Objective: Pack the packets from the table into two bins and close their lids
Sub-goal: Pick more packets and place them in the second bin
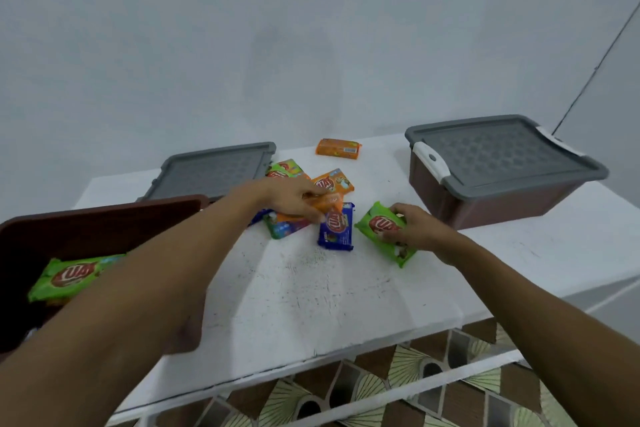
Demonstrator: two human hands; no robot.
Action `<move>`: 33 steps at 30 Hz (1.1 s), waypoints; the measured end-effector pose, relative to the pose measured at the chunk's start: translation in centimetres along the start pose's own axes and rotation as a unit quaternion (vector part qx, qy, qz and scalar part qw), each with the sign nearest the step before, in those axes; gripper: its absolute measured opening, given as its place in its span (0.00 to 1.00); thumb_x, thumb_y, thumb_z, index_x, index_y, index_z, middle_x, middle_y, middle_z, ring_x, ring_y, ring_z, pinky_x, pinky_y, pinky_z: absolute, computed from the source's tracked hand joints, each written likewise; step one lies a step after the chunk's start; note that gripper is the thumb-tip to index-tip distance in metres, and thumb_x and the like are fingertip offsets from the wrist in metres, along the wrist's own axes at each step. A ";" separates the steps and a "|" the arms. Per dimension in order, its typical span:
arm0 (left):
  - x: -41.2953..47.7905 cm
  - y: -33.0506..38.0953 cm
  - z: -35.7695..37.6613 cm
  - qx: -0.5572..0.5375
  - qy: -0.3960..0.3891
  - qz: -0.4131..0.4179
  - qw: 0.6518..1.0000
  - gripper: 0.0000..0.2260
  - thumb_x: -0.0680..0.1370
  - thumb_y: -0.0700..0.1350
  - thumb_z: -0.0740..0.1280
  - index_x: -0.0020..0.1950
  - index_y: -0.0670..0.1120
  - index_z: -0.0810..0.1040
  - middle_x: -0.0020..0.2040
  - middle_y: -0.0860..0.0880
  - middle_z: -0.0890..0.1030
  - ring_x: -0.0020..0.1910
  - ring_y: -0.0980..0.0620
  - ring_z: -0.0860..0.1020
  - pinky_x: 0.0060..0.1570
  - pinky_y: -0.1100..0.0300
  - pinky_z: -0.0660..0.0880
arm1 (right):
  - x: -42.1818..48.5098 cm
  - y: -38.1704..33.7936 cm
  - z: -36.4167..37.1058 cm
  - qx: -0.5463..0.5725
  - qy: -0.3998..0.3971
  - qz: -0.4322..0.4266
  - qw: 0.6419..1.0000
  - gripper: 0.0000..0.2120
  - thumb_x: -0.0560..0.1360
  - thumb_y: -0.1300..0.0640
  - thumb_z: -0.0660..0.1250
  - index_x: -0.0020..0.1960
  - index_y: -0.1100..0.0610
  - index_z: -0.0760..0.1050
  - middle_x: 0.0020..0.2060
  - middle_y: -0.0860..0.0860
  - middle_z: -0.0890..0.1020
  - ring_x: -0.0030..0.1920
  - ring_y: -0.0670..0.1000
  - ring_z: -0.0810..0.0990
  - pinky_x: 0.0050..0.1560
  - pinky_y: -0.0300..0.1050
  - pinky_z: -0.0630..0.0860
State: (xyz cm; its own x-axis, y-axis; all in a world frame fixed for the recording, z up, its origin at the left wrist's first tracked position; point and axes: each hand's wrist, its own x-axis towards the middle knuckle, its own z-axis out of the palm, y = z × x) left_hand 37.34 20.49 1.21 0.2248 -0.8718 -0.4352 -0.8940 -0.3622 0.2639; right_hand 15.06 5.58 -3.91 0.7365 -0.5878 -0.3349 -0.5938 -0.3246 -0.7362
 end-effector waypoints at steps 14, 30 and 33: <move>-10.1 -4.5 -3.1 -0.357 0.087 0.015 0.930 0.24 0.80 0.62 0.57 0.60 0.43 0.78 0.50 0.41 0.84 0.50 0.36 0.82 0.55 0.44 0.79 | -0.6 -9.2 2.9 0.124 -0.037 -0.089 0.988 0.12 0.74 0.54 0.72 0.57 0.53 0.75 0.48 0.54 0.85 0.44 0.52 0.85 0.41 0.44 0.81; -25.9 -20.3 0.9 -0.356 0.038 -0.061 0.932 0.06 0.82 0.43 0.62 0.49 0.45 0.78 0.41 0.46 0.80 0.39 0.49 0.78 0.38 0.59 0.74 | -3.5 -26.2 15.5 -0.046 -0.178 -0.254 0.950 0.07 0.77 0.52 0.68 0.53 0.54 0.79 0.42 0.50 0.86 0.40 0.49 0.84 0.40 0.43 0.78; -26.4 -22.1 3.8 -0.316 -0.053 -0.060 0.945 0.07 0.81 0.39 0.62 0.56 0.41 0.78 0.44 0.44 0.79 0.39 0.51 0.77 0.34 0.62 0.72 | -3.5 -27.7 19.5 -0.207 -0.240 -0.308 0.897 0.02 0.78 0.53 0.67 0.48 0.49 0.78 0.39 0.44 0.83 0.40 0.44 0.82 0.41 0.39 0.76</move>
State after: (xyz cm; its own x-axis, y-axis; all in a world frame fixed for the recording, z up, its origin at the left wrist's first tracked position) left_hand 49.65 52.79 3.58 0.2387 -0.7862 -0.5700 -0.4474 -0.6100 0.6541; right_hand 35.23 31.06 6.19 0.9618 0.1518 -0.2277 -0.0229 -0.7846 -0.6196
